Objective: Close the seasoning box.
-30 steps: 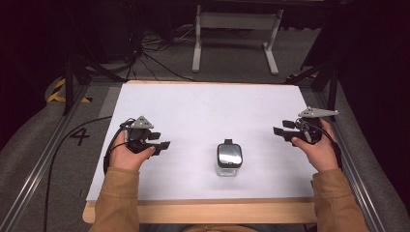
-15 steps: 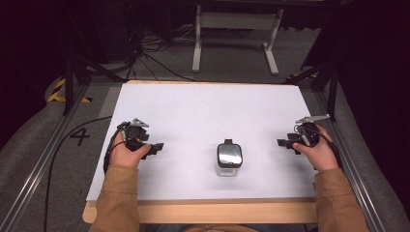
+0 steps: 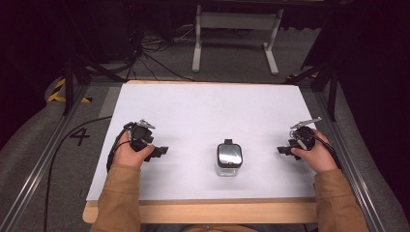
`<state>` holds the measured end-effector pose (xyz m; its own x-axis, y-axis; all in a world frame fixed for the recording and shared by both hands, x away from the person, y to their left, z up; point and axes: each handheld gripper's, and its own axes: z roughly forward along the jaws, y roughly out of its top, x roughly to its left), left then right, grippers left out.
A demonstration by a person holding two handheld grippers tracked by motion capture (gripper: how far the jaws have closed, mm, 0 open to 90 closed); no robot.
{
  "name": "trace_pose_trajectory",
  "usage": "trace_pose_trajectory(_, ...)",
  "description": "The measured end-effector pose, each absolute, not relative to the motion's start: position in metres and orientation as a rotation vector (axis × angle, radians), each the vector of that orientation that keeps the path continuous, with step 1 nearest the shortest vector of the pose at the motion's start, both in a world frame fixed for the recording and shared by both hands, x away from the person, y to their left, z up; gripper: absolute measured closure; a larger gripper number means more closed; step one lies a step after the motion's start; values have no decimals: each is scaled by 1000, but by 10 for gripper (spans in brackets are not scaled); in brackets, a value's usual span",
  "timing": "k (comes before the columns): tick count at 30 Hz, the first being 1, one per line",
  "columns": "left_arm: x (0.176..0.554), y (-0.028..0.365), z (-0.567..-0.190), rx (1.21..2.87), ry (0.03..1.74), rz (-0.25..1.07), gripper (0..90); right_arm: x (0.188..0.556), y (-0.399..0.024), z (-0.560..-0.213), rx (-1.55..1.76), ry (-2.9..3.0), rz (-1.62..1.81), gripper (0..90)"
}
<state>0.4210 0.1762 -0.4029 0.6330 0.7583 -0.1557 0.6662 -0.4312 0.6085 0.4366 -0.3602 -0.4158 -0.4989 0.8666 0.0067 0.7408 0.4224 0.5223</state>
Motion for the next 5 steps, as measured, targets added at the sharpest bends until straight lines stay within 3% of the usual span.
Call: trace_pose_trajectory(5, 421, 174, -403, 2211, 1112, 171, 254, 436, -360, -412, 1397, 2405, 726, 338)
